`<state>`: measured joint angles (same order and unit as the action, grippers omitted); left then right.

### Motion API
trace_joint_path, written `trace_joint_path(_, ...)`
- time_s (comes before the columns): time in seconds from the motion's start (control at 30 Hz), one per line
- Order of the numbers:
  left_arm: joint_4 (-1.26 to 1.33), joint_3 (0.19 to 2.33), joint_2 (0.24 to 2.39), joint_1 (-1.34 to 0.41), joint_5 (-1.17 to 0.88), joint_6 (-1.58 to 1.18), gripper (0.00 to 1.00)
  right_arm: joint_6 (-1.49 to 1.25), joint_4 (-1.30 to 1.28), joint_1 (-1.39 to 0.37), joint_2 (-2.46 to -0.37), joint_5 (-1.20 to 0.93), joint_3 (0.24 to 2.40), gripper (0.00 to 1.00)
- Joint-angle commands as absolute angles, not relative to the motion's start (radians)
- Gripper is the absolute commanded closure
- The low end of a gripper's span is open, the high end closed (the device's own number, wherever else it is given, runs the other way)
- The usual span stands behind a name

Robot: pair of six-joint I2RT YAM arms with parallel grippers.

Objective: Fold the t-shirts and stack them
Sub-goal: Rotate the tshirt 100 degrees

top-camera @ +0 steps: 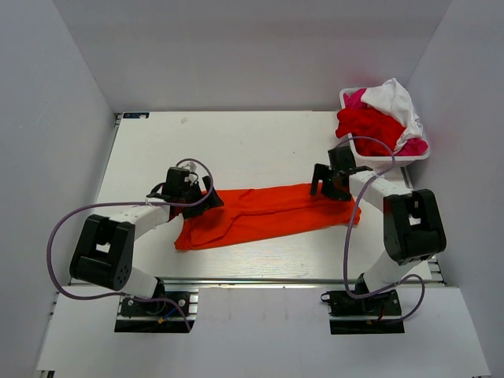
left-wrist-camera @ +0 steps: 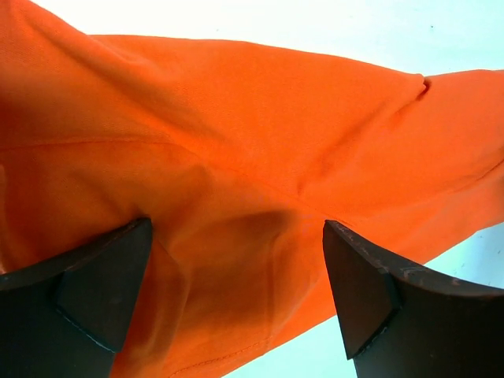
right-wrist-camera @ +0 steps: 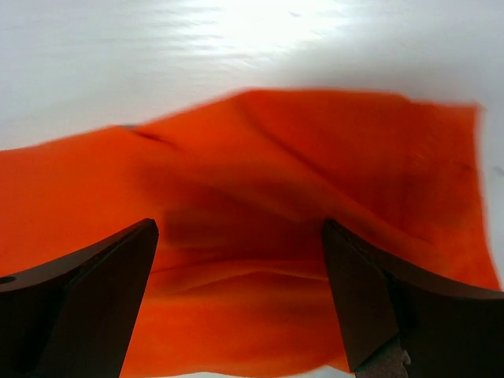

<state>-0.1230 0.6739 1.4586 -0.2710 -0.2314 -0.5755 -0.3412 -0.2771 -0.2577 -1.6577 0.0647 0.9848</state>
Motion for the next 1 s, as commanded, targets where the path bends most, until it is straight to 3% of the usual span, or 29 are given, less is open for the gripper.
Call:
trace_joint_path(0.0,-0.178,0.646,1.468,-0.265,-0.169,-0.56,0.0,-0.391,-0.376,-0.23,-1.606,0.265,0.927,0.1)
trace_joint_path(0.23,-0.196,0.658,1.528,-0.256,-0.135,-0.58,0.0,-0.376,-0.31,-0.186,-1.597,0.183,0.845,0.1)
trace_joint_path(0.43,-0.253,0.834,1.659,-0.256,-0.017,-0.58,0.0,-0.348,-0.276,-0.189,-1.612,0.072,0.816,0.1)
trace_joint_path(0.6,-0.366,1.239,1.996,-0.247,0.034,-0.543,0.0,-0.342,-0.203,-0.199,-1.507,-0.124,0.687,0.1)
trace_joint_path(0.7,-0.416,1.527,2.165,-0.247,-0.041,-0.512,0.0,-0.367,-0.147,-0.245,-1.471,-0.235,0.638,0.1)
trace_joint_path(0.83,-0.452,2.006,2.437,-0.256,-0.124,-0.457,0.0,-0.397,-0.098,-0.407,-1.52,-0.324,0.635,0.1)
trace_joint_path(0.97,-0.397,2.305,2.681,-0.274,-0.202,-0.42,0.0,-0.407,-0.071,-0.55,-1.594,-0.386,0.672,0.1)
